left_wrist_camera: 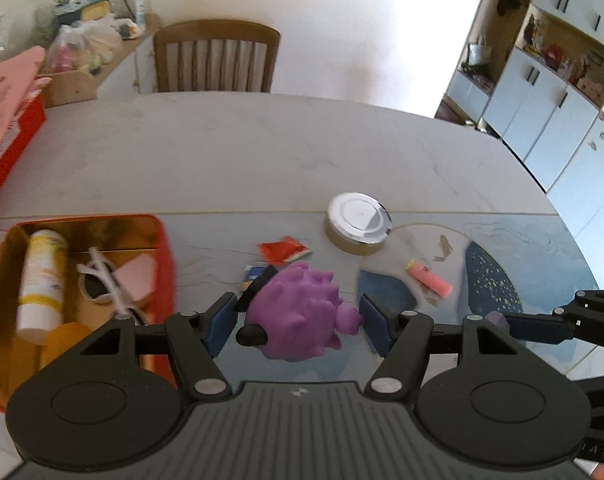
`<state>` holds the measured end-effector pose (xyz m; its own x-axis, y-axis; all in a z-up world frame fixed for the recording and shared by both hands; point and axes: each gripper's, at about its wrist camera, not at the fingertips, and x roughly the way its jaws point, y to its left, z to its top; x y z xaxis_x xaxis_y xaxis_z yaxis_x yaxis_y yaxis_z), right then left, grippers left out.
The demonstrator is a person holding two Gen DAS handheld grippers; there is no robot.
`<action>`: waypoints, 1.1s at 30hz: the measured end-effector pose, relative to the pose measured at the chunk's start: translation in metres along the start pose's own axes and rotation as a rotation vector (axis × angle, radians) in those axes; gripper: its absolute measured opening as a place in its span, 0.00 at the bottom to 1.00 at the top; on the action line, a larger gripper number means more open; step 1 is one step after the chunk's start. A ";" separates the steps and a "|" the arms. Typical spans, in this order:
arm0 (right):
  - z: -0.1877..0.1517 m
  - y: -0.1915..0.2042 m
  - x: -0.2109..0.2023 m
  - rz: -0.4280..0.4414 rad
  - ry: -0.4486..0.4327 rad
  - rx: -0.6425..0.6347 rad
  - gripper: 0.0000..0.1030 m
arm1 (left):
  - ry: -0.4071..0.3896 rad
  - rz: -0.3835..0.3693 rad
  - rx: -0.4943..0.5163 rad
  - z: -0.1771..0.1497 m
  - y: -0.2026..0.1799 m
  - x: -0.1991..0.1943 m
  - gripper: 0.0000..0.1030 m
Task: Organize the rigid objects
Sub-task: 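Carry the spiky ball with left tool while right tool carries the block over the red tray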
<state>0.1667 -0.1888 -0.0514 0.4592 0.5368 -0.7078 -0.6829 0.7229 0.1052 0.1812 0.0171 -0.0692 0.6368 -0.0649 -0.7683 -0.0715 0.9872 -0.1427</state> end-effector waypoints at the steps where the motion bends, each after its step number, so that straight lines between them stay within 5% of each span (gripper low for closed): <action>1: 0.003 0.004 0.000 0.003 -0.005 -0.004 0.34 | -0.003 0.004 -0.011 0.000 0.006 -0.006 0.65; 18: 0.046 0.087 0.033 0.068 -0.033 -0.081 0.34 | -0.037 0.086 -0.138 -0.031 0.117 -0.063 0.65; 33: 0.084 0.131 0.112 0.077 0.019 -0.122 0.34 | 0.025 0.143 -0.153 -0.044 0.185 -0.048 0.65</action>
<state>0.1769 0.0023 -0.0578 0.3930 0.5796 -0.7139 -0.7804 0.6208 0.0745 0.1038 0.1965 -0.0856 0.5931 0.0688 -0.8022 -0.2764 0.9532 -0.1226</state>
